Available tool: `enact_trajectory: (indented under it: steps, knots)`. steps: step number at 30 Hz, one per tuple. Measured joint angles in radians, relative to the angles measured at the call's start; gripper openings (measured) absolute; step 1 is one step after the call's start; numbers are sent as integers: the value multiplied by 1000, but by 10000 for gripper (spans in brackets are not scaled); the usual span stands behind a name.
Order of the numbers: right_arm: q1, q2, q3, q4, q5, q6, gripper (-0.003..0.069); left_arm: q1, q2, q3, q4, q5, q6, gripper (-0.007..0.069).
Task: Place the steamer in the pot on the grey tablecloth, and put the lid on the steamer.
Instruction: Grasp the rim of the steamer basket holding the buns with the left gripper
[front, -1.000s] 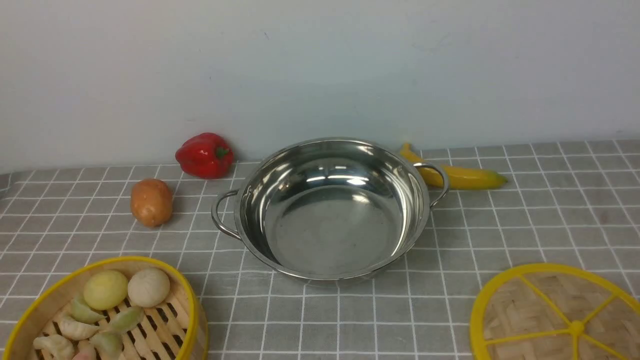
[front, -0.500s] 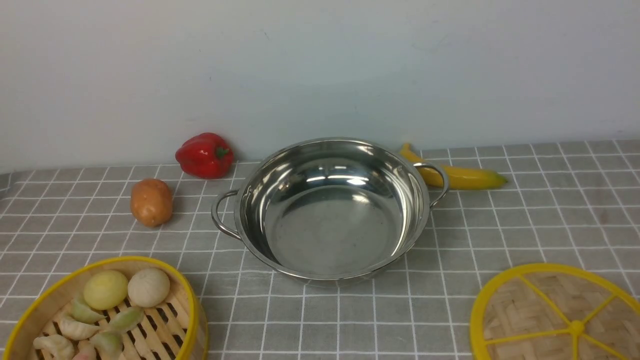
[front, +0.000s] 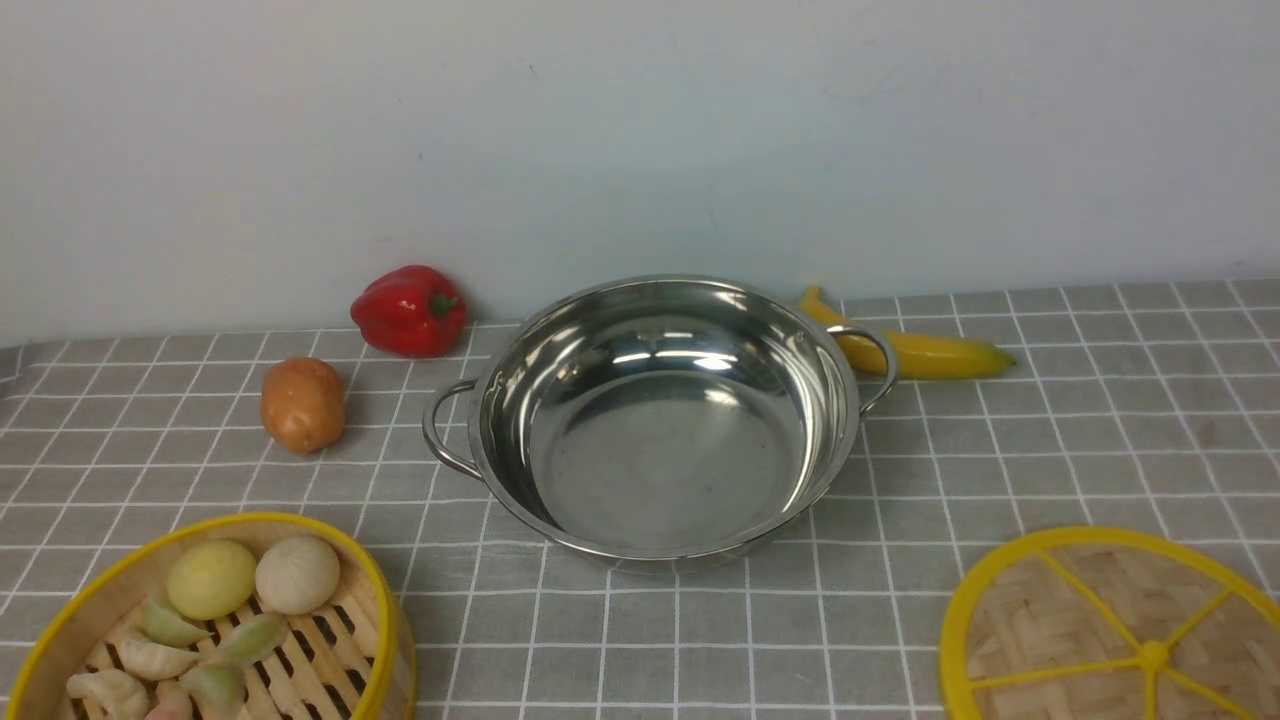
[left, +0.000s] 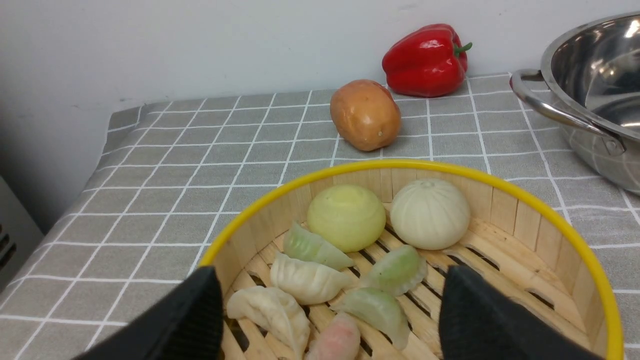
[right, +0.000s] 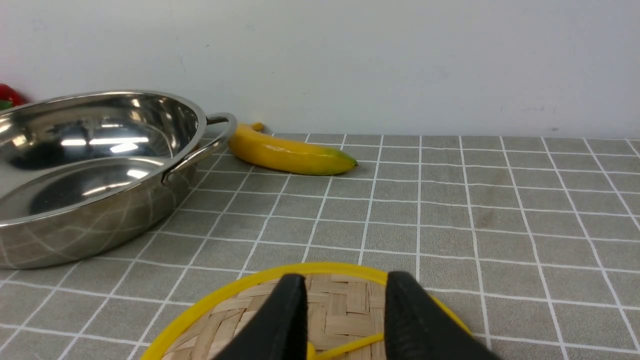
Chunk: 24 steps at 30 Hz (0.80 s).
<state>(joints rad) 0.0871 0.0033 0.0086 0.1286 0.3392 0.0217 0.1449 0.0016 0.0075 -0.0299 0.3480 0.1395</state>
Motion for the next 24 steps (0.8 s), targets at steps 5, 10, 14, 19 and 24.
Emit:
enact_trajectory:
  steps: [5,10,14,19,24]
  knots:
    - [0,0,0,0,0,0,243,0,0,0,0,0,0,536]
    - [0,0,0,0,0,0,243,0,0,0,0,0,0,536]
    - [0,0,0,0,0,0,243,0,0,0,0,0,0,536]
    - [0,0,0,0,0,0,243,0,0,0,30,0,0,536]
    - [0,0,0,0,0,0,243,0,-2,0,-89,-50,-73,536]
